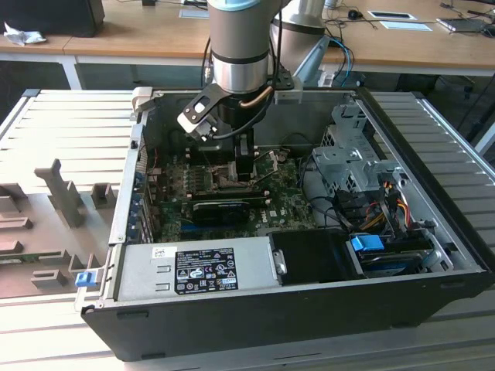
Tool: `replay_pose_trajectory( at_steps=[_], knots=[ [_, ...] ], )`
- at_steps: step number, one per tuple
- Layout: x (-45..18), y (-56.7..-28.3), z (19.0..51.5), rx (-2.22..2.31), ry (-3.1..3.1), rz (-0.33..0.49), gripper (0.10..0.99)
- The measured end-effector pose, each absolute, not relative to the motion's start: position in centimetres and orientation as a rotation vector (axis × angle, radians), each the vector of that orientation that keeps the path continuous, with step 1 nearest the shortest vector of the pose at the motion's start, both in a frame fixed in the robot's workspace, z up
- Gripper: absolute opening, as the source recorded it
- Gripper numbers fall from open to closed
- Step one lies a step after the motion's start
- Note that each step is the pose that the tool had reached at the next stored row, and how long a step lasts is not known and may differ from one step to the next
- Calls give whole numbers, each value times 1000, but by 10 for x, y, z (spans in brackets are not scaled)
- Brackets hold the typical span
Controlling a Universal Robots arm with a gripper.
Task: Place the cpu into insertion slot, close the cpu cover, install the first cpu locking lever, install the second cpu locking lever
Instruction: 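Place the cpu into insertion slot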
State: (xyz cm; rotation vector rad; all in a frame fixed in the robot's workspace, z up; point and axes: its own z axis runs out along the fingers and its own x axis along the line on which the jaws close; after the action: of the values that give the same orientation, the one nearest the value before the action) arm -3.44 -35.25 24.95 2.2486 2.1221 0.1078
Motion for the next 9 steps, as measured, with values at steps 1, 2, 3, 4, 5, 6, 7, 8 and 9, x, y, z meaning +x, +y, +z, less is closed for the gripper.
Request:
replay_pose_trajectory(
  at_steps=[1,2,3,4,5,6,7,8,9],
  knots=[
    [-34,-352,249,2249,2122,108,529],
    [-34,-351,249,2248,2122,108,529],
    [-34,-350,248,2248,2122,108,529],
    [-34,-350,247,2248,2122,108,529],
    [-34,-350,247,2249,2122,108,529],
    [-35,-349,246,2249,2122,108,529],
    [-35,-348,244,2253,2117,108,529],
    [-35,-347,243,2257,2113,107,529],
    [-35,-346,242,2257,2112,107,529]
  ],
)
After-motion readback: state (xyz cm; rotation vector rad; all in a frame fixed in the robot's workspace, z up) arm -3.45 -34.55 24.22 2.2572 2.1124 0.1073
